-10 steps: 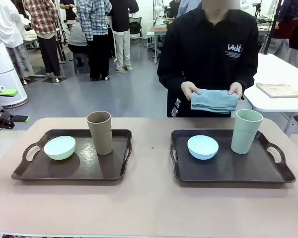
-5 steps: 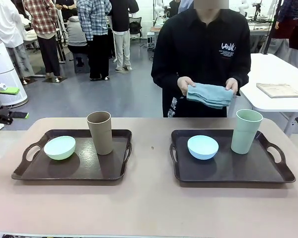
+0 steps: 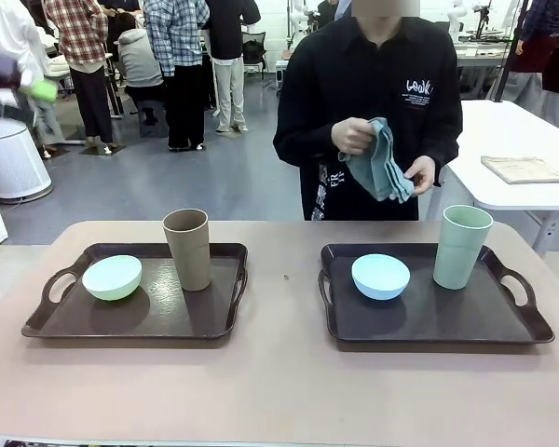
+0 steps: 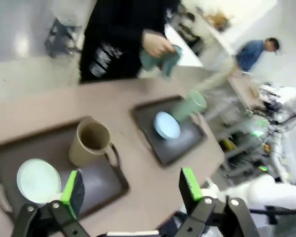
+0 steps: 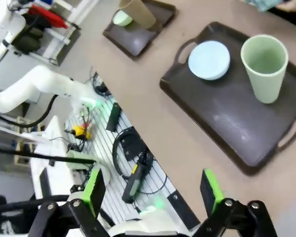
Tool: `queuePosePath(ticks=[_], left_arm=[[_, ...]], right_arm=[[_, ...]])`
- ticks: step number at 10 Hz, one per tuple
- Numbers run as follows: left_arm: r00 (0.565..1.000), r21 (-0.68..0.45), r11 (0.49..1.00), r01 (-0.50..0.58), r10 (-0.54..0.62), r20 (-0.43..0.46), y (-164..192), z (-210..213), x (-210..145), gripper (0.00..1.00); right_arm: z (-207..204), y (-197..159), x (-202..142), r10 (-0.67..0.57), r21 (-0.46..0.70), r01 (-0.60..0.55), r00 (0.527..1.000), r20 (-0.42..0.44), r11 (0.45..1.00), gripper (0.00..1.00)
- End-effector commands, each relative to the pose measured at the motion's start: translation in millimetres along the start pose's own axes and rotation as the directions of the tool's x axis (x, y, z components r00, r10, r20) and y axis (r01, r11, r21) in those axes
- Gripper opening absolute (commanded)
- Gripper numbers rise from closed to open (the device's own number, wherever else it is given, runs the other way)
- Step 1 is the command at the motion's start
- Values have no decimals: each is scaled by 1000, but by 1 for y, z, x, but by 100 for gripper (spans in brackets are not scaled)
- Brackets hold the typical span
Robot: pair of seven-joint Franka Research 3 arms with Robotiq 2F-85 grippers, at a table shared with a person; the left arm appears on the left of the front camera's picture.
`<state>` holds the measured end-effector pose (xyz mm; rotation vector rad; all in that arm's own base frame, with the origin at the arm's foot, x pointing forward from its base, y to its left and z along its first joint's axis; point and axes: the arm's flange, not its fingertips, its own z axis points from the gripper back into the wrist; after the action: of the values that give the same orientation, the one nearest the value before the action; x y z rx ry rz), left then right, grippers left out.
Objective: Set up a tray with a mat and arrange the tableware.
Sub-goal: Pick up the Picnic Bowl and Reusable plastic cup from the Handle tray in front of the human's position and hold them in the air.
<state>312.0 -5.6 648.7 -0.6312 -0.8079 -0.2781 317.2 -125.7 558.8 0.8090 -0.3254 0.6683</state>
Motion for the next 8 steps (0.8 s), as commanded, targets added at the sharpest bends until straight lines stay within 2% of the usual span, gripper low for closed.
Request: queuePosePath(ticks=[1,2,3,4,5,6,7,8], left_arm=[[994,-128,987,-92,85,-64,46,-3,-19,100],[994,-128,987,-92,85,-64,46,-3,-19,100],[1000,9,1000,3,-3,4,-15,-2,2,100],[998,-12,999,-52,51,-42,-33,-5,3,100],[993,70,996,-59,66,-100,-58,-27,16,100],[987,204,978,-46,76,-141,-87,-66,36,100],[968,333,943,-4,88,-236,-111,-106,47,100],[921,399,917,-8,163,-354,-127,-145,59,100]], right_arm=[[-6,-1,-2,-60,-19,60,998,5,998,100],[-6,-1,-2,-60,-19,60,998,5,998,100],[1,-3,0,3,7,-3,1000,4,1000,100],[15,-15,-6,67,-46,-70,996,-63,997,100],[26,-37,-3,135,-83,-140,989,-65,987,100],[27,-63,-1,223,-71,-229,971,-86,971,100],[27,-84,-2,258,-56,-264,961,-101,963,100],[25,-98,-3,330,-45,-336,937,-117,941,100]])
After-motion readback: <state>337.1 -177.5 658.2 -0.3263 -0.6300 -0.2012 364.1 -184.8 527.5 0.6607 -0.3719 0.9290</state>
